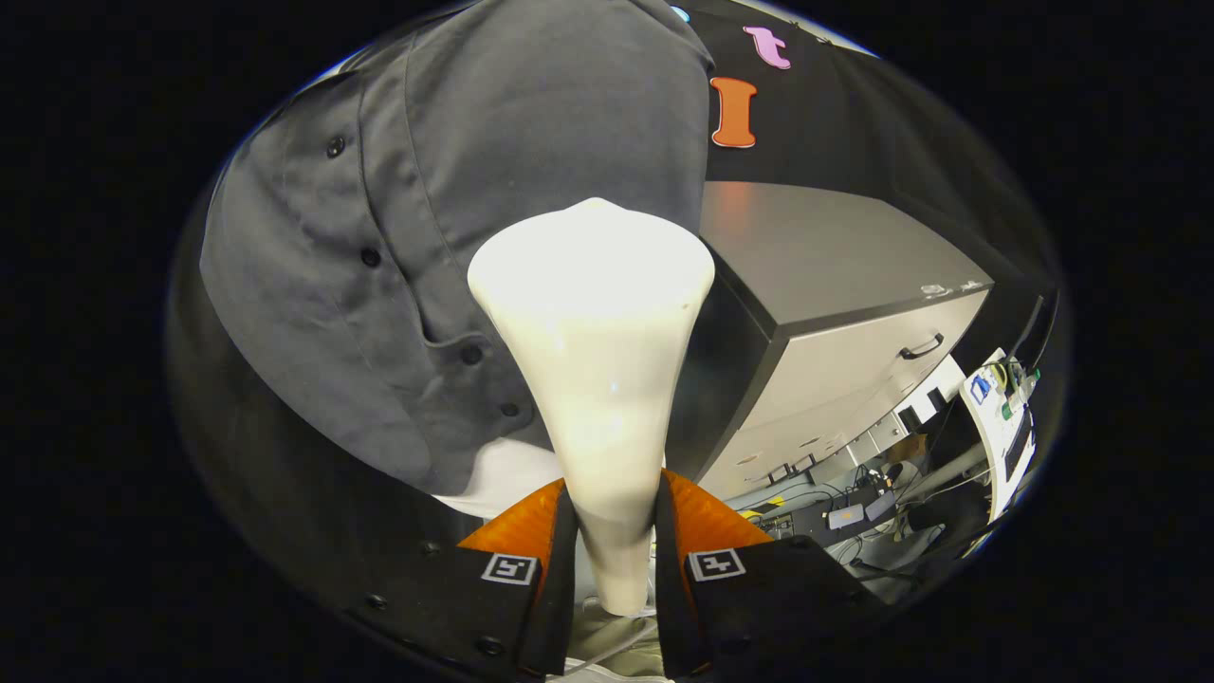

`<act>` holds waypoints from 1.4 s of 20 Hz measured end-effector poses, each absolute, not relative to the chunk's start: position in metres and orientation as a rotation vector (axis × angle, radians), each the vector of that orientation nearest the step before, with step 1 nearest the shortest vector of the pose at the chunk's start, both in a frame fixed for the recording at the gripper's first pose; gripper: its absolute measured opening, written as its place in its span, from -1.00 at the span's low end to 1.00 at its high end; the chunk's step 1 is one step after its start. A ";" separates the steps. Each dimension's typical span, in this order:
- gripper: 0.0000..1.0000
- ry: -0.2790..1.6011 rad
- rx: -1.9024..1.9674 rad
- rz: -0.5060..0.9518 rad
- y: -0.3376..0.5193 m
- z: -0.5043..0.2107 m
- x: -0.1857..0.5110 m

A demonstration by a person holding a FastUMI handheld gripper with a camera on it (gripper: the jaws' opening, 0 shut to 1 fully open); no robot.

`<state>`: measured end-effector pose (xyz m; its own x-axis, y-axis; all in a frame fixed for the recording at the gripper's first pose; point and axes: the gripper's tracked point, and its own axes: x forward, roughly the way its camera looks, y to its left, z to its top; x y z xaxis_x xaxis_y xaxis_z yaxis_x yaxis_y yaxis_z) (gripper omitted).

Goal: Iron the clothes twice with a garment steamer, once on the left side and once on the right side.

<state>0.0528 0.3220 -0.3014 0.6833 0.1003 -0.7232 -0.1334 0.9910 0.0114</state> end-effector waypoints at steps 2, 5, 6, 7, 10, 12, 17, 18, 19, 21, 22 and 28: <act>-0.12 0.775 -0.039 0.134 0.327 -0.279 0.053; -0.12 0.723 -0.036 0.146 0.335 -0.249 0.052; -0.12 0.707 -0.034 0.152 0.338 -0.239 0.052; -0.12 0.692 -0.032 0.160 0.342 -0.230 0.051; -0.12 0.648 -0.026 0.174 0.359 -0.205 0.053; -0.12 0.620 -0.026 0.185 0.373 -0.186 0.055; -0.12 0.571 -0.030 0.233 0.409 -0.149 0.054; -0.12 0.556 -0.030 0.243 0.415 -0.145 0.056; -0.12 0.547 -0.033 0.253 0.420 -0.140 0.057; -0.12 0.523 -0.039 0.271 0.436 -0.128 0.059; -0.12 0.511 -0.045 0.278 0.445 -0.122 0.058; -0.13 0.473 -0.078 0.337 0.494 -0.104 0.057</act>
<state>0.0570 0.4936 -0.1042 0.8360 0.3002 -0.4594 -0.3359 0.9419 0.0043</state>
